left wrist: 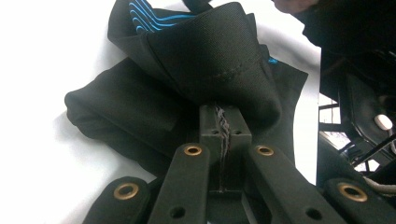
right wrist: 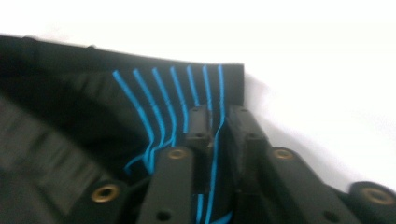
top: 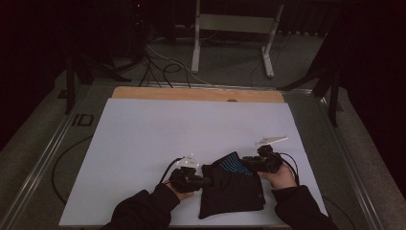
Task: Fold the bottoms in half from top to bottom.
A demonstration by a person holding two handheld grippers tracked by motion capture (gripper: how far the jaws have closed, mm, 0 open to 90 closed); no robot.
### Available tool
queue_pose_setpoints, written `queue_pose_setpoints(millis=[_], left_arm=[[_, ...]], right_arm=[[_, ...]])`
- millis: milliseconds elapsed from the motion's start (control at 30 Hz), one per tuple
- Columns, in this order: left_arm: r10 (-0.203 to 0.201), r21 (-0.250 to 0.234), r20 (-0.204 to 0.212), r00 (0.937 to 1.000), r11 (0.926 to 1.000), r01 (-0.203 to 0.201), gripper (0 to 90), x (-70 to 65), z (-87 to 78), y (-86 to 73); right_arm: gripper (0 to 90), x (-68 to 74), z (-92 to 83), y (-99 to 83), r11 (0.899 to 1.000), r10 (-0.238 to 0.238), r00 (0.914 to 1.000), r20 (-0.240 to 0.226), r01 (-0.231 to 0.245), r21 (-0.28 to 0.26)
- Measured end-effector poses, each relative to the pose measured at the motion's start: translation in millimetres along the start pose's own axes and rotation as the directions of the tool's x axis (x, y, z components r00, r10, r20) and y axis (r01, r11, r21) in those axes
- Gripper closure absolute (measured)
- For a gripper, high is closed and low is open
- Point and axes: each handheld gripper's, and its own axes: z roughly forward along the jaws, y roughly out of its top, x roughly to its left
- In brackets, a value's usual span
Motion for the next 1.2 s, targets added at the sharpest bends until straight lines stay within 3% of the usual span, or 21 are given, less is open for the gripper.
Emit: queue_pose_setpoints(millis=[33, 133, 267, 367, 567, 600, 667, 733, 900, 1000, 1200], left_arm=[[-0.004, -0.003, -0.003, 1.0000, 1.0000, 0.004, 89.5, 0.3, -0.1, 0.0], [-0.010, -0.008, -0.007, 0.9999, 0.9999, 0.010, 88.9, 1.0, -0.1, 0.0], [-0.011, -0.011, -0.008, 0.9999, 0.9999, 0.011, 85.6, 1.6, 0.0, -0.4], [-0.017, -0.014, -0.014, 0.9998, 0.9998, 0.017, 83.5, 2.5, -0.6, -0.6], [-0.020, -0.016, -0.016, 0.9997, 0.9997, 0.020, 80.4, 3.7, -1.2, -0.8], [-0.019, -0.015, -0.017, 0.9997, 0.9997, 0.018, 80.4, 3.6, -1.1, -0.8], [-0.020, -0.015, -0.016, 0.9997, 0.9997, 0.020, 80.4, 3.4, -0.8, -0.8], [-0.021, -0.014, -0.015, 0.9997, 0.9997, 0.020, 80.5, 3.0, -0.7, -0.9], [-0.017, -0.011, -0.008, 0.9998, 0.9998, 0.017, 81.6, 2.3, -0.1, -1.1], [-0.013, -0.007, 0.001, 0.9999, 0.9999, 0.013, 83.1, 1.6, 0.4, -1.9], [-0.004, -0.007, 0.016, 0.9999, 1.0000, 0.004, 83.1, -0.2, 0.4, -1.5]], right_arm=[[67.6, -0.7, 2.6, 2.9, 1.000, -0.012, 0.9999, 0.011, 0.012, 0.003], [64.8, -2.2, 8.8, 9.0, 1.000, 0.002, 0.9998, 0.018, -0.002, 0.004], [51.8, -8.2, 27.4, 19.6, 0.999, 0.005, 0.9996, 0.027, -0.006, 0.043], [50.1, -8.3, 39.2, 22.7, 0.997, -0.012, 0.9990, 0.043, 0.008, 0.076], [63.8, -3.0, 46.2, 22.2, 0.992, -0.045, 0.9989, 0.010, 0.044, 0.117], [67.2, -1.9, 46.1, 21.9, 0.992, -0.058, 0.9981, 0.022, 0.055, 0.118], [76.9, -2.3, 44.5, 22.2, 0.991, -0.054, 0.9979, 0.036, 0.049, 0.123], [82.7, -3.7, 41.8, 21.7, 0.993, -0.042, 0.9989, 0.020, 0.040, 0.112], [84.1, -1.1, 32.7, 20.1, 0.996, -0.040, 0.9991, 0.012, 0.039, 0.086], [84.1, 5.2, 14.1, 16.4, 0.998, -0.058, 0.9983, 0.002, 0.058, 0.039], [84.1, 15.5, -8.8, 2.3, 0.998, -0.060, 0.9975, -0.038, 0.060, 0.001]])
